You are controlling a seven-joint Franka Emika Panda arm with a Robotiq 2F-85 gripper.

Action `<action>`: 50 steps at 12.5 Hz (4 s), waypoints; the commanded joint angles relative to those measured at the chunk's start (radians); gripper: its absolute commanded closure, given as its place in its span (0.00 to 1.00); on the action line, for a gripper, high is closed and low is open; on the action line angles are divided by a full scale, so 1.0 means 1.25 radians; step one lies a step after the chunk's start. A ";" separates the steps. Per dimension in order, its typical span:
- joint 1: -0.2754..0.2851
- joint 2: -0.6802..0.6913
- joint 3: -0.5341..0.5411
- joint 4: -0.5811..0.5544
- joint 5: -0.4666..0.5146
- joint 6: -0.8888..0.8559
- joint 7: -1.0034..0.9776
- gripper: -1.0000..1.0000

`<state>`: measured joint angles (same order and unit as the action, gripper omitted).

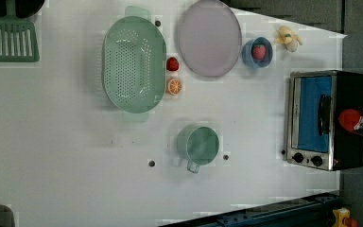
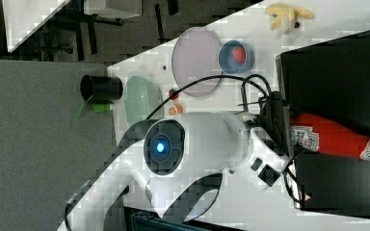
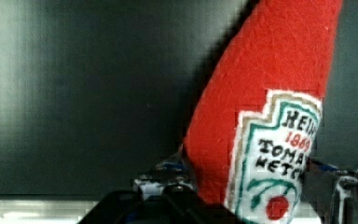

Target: Pick Ketchup from oven and place it on table.

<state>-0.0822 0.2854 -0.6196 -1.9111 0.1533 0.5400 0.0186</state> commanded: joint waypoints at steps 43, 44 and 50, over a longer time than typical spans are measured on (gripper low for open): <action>0.193 -0.285 0.324 0.167 -0.135 -0.413 0.131 0.00; 0.193 -0.285 0.324 0.166 -0.135 -0.413 0.131 0.00; 0.193 -0.273 0.324 0.161 -0.135 -0.413 0.131 0.00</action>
<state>0.1918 -0.0371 -0.2090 -1.7236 -0.0219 0.0400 0.1304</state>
